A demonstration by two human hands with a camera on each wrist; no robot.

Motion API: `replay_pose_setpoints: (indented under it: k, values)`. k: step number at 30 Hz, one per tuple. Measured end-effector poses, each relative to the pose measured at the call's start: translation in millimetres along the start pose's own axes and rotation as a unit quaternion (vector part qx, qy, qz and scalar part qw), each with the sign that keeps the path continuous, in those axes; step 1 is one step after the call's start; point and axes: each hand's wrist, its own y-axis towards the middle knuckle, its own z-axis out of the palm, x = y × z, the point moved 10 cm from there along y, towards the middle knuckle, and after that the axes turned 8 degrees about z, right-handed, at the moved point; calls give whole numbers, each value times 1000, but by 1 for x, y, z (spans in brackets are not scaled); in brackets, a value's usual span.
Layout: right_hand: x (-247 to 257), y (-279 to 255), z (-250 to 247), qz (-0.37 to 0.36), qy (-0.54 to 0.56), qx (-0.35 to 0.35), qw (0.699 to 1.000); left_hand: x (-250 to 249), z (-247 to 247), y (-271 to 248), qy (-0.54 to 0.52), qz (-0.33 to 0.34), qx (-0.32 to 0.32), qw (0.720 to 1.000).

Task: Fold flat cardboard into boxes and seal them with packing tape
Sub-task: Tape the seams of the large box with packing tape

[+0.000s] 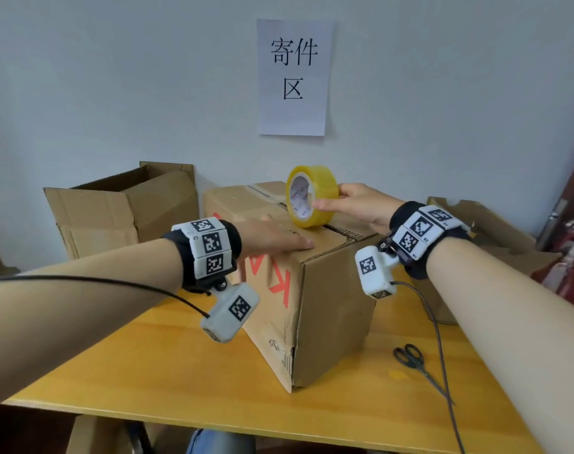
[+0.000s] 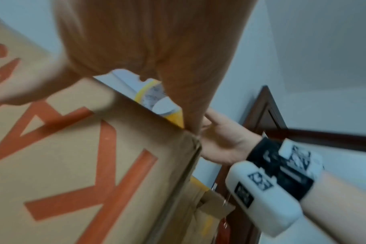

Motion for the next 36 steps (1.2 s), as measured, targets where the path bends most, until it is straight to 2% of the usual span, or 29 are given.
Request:
replay_pose_setpoints:
  k: [2, 4, 6, 9, 14, 20, 28, 33, 36]
  values:
    - [-4, -1, -3, 1, 19, -10, 1000, -6, -11, 3, 42, 36, -83, 995]
    - [-7, -4, -5, -7, 29, -17, 999, -23, -15, 5, 86, 110, -149, 979]
    - [-10, -5, -5, -17, 30, -18, 999, -34, -5, 8, 105, 155, -136, 973]
    - [-10, -7, 0, -34, 20, -23, 999, -36, 3, 11, 109, 185, -95, 972]
    - [-8, 2, 16, -46, 29, -20, 998, -20, -13, 10, 98, 202, -82, 971]
    - [26, 14, 52, -78, 22, -21, 997, 20, -52, 13, 77, 207, -69, 973]
    - [49, 61, 82, -72, -3, -61, 996, 68, -104, 32, 88, 208, -91, 970]
    - [50, 83, 85, -69, 9, -109, 992, 72, -108, 51, 88, 207, -119, 967]
    - [52, 90, 83, -71, 14, -109, 991, 62, -101, 61, 102, 195, -133, 966]
